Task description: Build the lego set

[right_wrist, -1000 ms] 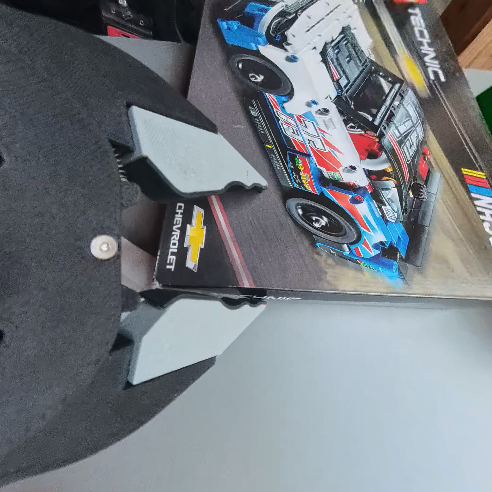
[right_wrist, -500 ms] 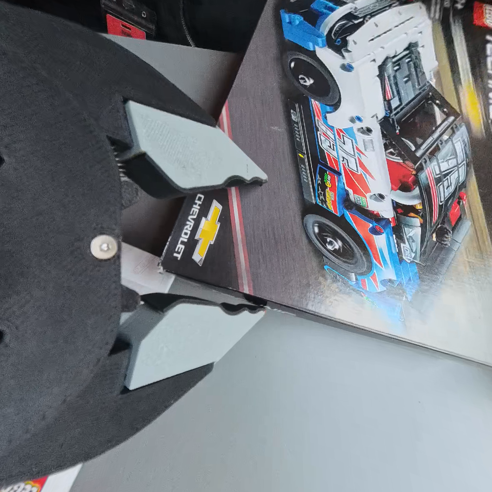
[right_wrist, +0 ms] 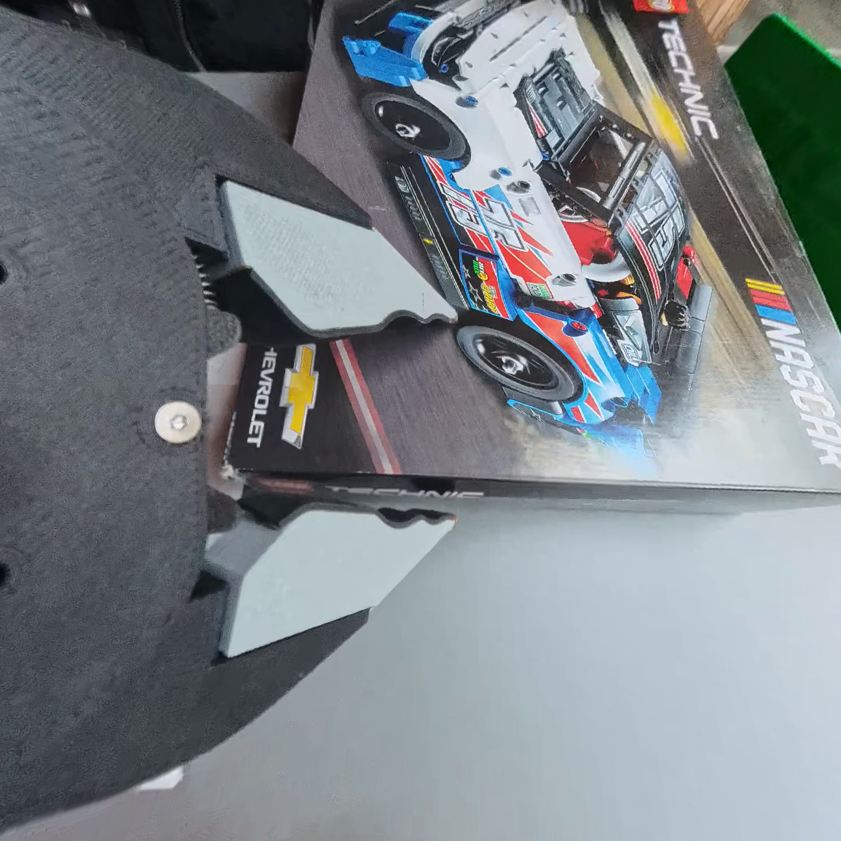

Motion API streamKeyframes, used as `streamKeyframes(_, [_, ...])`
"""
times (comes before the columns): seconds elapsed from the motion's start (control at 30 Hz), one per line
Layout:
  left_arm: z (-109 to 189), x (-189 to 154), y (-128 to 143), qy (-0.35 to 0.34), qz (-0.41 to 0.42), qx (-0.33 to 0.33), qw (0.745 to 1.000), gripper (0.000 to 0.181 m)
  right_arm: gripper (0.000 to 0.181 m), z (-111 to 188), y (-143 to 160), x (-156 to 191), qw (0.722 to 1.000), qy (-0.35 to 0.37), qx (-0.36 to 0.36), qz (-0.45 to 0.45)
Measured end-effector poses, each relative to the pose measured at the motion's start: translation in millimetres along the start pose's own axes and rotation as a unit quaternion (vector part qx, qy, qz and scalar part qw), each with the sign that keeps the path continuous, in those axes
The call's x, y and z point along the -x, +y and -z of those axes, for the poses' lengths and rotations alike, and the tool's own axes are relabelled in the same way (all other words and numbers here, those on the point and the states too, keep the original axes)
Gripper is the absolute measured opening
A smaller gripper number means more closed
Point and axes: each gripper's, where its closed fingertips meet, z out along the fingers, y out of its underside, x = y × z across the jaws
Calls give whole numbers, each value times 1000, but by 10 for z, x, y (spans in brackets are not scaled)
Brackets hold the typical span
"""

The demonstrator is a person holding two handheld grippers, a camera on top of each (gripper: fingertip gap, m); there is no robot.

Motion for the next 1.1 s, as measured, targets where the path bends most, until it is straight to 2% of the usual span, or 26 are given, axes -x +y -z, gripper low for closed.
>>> streamKeyframes(0.1, [-58,44,18,21,17,-1,1000,96,74,84,-135,-137,1000,10,-15,6])
streamKeyframes(0.17, [-86,61,-31,27,22,-19,999,85,70,54,-121,-142,1000,-12,3,-6])
streamKeyframes(0.23, [-150,19,-80,29,11,-19,999,78,88,-54,-29,-146,999,-28,30,-13])
streamKeyframes(0.3, [-216,20,-118,20,-1,-11,1000,76,90,-65,-53,-191,999,-24,21,-21])
streamKeyframes(0.5, [-251,82,-142,47,28,-26,998,83,76,18,-88,-255,998,-32,11,-53])
streamKeyframes(0.57, [-277,64,-159,48,33,-43,997,86,66,80,-153,-335,997,-21,7,-69])
streamKeyframes(0.6, [-285,58,-170,49,38,-54,997,87,74,113,-198,-354,997,-16,-1,-71])
streamKeyframes(0.63, [-291,58,-184,52,48,-68,995,87,74,128,-200,-349,997,-20,3,-69])
streamKeyframes(0.67, [-302,55,-192,59,56,-83,993,86,74,105,-114,-337,997,-24,32,-58])
streamKeyframes(0.7, [-314,51,-204,63,63,-98,991,85,89,64,-2,-341,996,-22,68,-46])
streamKeyframes(0.77, [-349,46,-229,59,64,-125,988,84,91,19,44,-323,994,-45,81,-51])
streamKeyframes(0.9, [-483,-6,-220,54,54,-102,992,78,90,-14,-39,-445,995,-51,30,-83])
streamKeyframes(1.1, [-495,3,-137,73,74,-80,991,70,87,152,-34,-261,995,-18,80,-62])
